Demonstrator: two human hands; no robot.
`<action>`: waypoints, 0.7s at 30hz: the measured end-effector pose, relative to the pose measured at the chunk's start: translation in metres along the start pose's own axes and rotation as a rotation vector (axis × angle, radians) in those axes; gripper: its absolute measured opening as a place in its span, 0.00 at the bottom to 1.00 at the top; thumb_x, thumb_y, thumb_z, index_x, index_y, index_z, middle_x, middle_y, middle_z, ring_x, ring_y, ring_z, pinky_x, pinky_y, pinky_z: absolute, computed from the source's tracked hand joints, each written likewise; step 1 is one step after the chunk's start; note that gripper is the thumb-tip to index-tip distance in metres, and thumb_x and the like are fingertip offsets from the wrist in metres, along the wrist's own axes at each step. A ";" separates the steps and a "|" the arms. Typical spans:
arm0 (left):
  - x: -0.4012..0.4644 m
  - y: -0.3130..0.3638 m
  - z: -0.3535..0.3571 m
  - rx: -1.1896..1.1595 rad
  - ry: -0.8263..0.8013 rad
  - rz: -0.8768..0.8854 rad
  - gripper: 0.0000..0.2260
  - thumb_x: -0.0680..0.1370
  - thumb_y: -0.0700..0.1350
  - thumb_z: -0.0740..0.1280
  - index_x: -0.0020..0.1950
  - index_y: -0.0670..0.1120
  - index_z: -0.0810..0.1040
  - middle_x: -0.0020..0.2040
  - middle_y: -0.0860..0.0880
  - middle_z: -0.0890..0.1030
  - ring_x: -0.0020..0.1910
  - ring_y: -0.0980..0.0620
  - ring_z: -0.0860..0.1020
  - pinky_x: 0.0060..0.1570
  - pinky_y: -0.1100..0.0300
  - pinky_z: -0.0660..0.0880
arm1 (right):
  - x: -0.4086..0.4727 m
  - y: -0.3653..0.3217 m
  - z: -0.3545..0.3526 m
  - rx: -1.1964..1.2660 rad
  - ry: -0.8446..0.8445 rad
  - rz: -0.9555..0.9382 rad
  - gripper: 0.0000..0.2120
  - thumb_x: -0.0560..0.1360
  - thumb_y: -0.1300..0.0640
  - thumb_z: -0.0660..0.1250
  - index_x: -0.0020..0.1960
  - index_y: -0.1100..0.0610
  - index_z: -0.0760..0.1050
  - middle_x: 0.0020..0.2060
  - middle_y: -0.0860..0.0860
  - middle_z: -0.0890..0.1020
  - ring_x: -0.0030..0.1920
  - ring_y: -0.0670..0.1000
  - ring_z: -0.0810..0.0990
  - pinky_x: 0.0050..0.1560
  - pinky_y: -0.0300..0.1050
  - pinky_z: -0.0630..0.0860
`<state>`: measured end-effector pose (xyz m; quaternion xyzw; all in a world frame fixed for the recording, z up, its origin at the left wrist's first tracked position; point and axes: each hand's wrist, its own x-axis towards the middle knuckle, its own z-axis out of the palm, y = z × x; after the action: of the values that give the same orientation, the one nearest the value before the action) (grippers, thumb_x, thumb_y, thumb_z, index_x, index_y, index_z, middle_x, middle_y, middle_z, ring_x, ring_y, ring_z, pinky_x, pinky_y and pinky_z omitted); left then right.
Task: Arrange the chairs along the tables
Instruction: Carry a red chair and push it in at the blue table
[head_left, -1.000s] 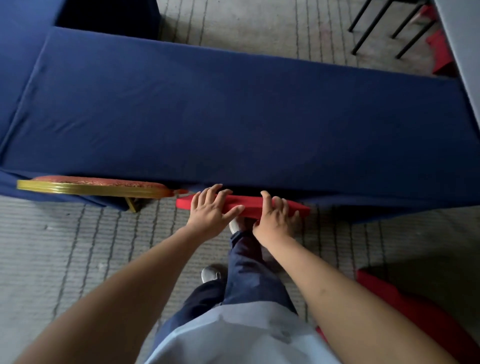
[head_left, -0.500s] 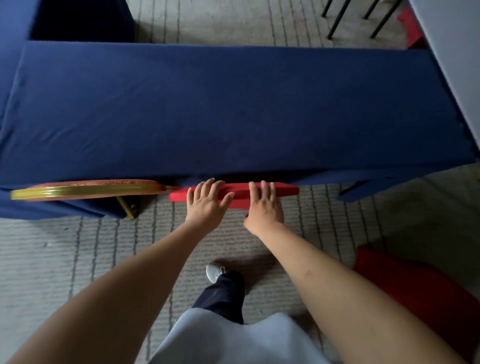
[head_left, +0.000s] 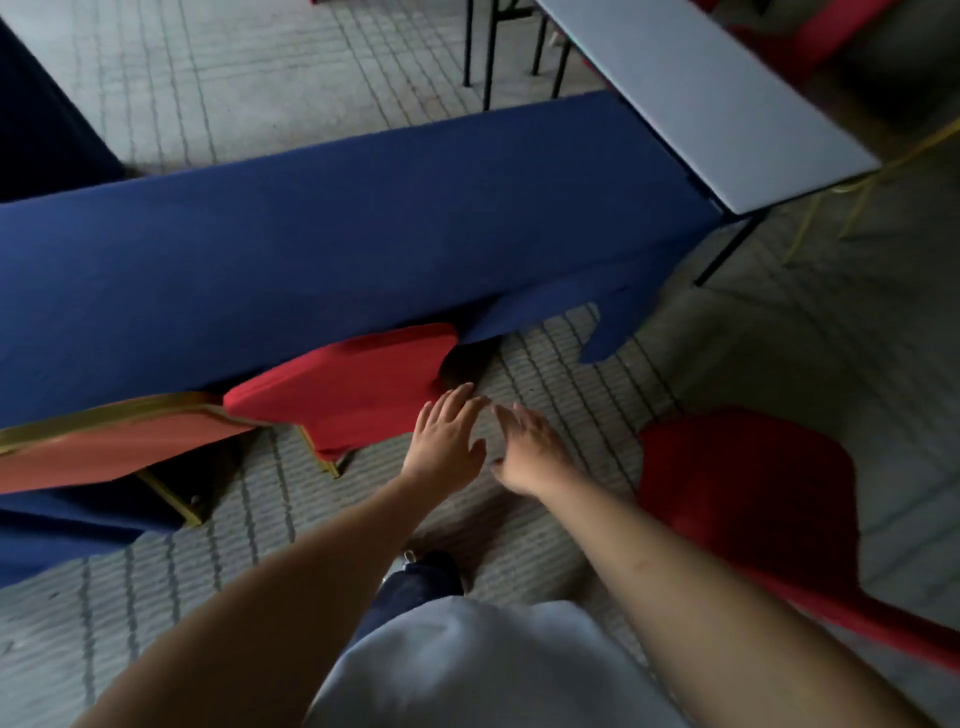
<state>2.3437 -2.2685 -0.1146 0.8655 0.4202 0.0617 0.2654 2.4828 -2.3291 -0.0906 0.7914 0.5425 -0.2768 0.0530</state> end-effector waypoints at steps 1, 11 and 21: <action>-0.003 0.013 0.007 0.012 -0.013 0.023 0.28 0.78 0.49 0.66 0.77 0.54 0.62 0.80 0.50 0.57 0.79 0.48 0.53 0.78 0.49 0.48 | -0.012 0.015 0.002 0.013 0.001 0.021 0.41 0.77 0.45 0.68 0.82 0.48 0.49 0.81 0.54 0.53 0.79 0.58 0.53 0.77 0.54 0.57; -0.082 0.202 0.109 0.068 -0.206 0.332 0.29 0.78 0.49 0.64 0.78 0.54 0.61 0.80 0.49 0.57 0.79 0.48 0.56 0.78 0.47 0.48 | -0.215 0.208 0.050 0.132 0.126 0.295 0.41 0.74 0.46 0.69 0.81 0.54 0.54 0.78 0.59 0.61 0.77 0.60 0.61 0.75 0.50 0.61; -0.155 0.359 0.186 0.134 -0.355 0.700 0.32 0.72 0.53 0.60 0.77 0.52 0.65 0.79 0.49 0.60 0.77 0.47 0.60 0.75 0.49 0.53 | -0.390 0.316 0.104 0.305 0.251 0.643 0.40 0.74 0.48 0.68 0.81 0.50 0.54 0.78 0.57 0.61 0.77 0.62 0.60 0.74 0.56 0.63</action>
<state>2.5553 -2.6432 -0.0716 0.9691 0.0505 -0.0297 0.2397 2.6234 -2.8212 -0.0529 0.9478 0.2213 -0.2247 -0.0481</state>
